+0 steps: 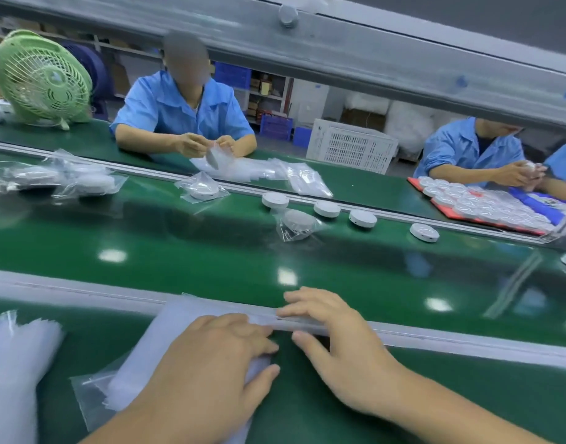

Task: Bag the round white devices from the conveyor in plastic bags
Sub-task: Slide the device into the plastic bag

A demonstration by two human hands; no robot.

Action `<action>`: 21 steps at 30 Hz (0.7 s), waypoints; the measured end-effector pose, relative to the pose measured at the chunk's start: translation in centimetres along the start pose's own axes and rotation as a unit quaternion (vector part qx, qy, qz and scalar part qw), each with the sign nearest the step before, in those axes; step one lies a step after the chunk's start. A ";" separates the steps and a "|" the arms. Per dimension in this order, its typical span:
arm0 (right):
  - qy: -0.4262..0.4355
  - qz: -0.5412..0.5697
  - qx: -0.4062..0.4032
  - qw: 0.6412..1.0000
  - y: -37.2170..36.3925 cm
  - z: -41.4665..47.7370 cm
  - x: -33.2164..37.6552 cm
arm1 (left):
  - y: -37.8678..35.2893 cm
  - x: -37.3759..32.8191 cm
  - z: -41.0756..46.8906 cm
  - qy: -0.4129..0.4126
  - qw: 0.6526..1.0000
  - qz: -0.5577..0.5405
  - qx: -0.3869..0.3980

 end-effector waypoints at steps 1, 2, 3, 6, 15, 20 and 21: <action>0.014 0.001 -0.010 1.000 -0.2 -1.8 -0.2 | -0.1 -0.1 -0.1 -0.002 1.000 0.013 -0.007; 0.015 0.001 -0.021 1.000 -0.3 -3.2 -0.4 | 0.0 -0.2 -0.1 0.000 1.000 0.021 -0.008; 0.005 -0.002 -0.029 1.000 -0.5 -4.0 -0.6 | 0.1 -0.3 0.0 0.009 1.000 0.014 -0.003; -0.011 -0.052 -0.052 0.997 -0.7 -4.4 -0.6 | -0.2 -0.2 -0.1 0.014 1.000 -0.003 -0.010; -0.036 -0.072 -0.074 0.994 -0.9 -4.2 -1.1 | 1.8 1.4 0.1 -0.021 0.995 -0.061 0.070; -0.046 -0.061 -0.069 0.995 -1.0 -4.0 -1.2 | 0.5 0.8 0.0 -0.050 0.995 -0.039 0.077; -0.048 -0.057 -0.068 0.995 -1.0 -4.0 -1.3 | 0.3 0.5 0.0 -0.054 0.995 -0.036 0.069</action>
Point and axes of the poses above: each hand's wrist, its own z-axis towards the middle knuckle, its own y-axis out of the back of the hand, x = y × z, the point moved 2 cm from there along z, towards the middle knuckle, and after that the axes turned 12 degrees about -y, right-handed, at the moved point
